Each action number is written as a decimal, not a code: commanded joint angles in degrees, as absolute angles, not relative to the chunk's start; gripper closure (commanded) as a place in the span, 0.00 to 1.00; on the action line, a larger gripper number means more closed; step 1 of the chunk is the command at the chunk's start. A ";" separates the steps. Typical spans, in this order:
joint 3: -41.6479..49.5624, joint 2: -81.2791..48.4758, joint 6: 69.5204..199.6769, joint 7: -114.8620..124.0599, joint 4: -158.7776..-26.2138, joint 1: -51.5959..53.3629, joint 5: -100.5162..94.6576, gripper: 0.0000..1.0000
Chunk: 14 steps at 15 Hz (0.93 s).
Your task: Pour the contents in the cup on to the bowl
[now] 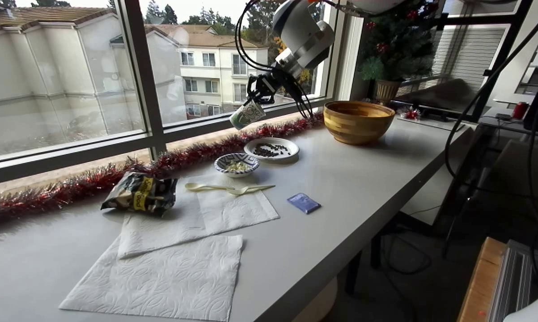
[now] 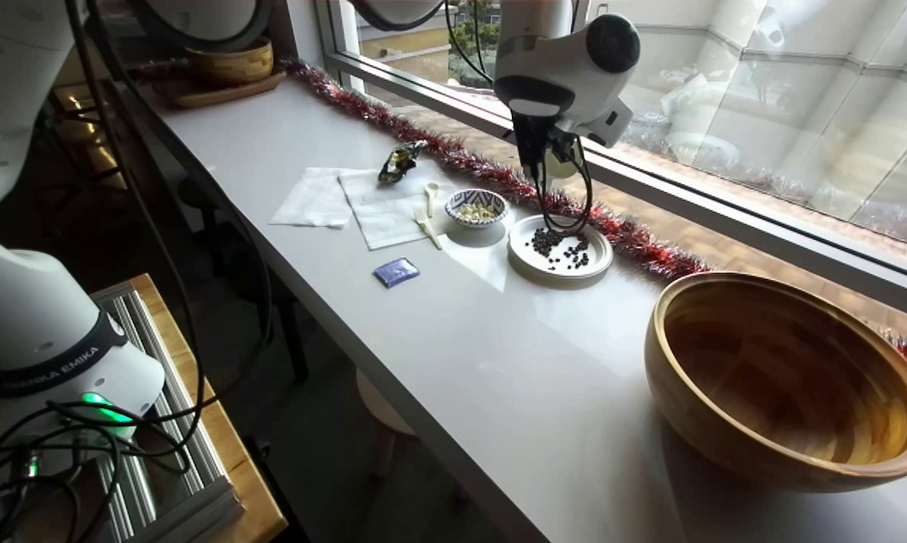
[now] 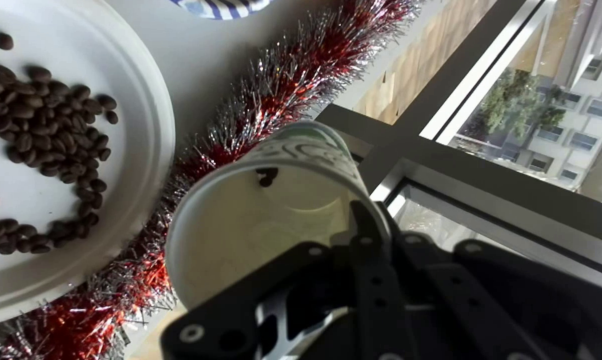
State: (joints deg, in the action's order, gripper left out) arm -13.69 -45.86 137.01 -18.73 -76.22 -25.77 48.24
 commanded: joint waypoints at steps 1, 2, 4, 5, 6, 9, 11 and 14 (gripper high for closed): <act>-15.19 -51.53 127.80 -25.22 -68.53 -28.67 56.39 0.99; -14.95 -52.56 125.21 -26.54 -67.31 -29.16 58.39 0.99; -14.19 -54.17 119.48 -27.84 -65.26 -30.26 62.24 0.99; -13.89 -54.89 116.90 -28.35 -64.37 -30.79 64.30 0.99; -13.49 -55.78 114.52 -28.62 -63.34 -31.15 66.29 0.99; -11.98 -58.47 108.84 -28.37 -60.48 -31.56 71.32 0.99; -11.04 -60.26 107.08 -28.06 -58.71 -31.40 74.54 0.99; -13.14 -63.45 106.94 -27.40 -56.19 -32.64 76.36 0.99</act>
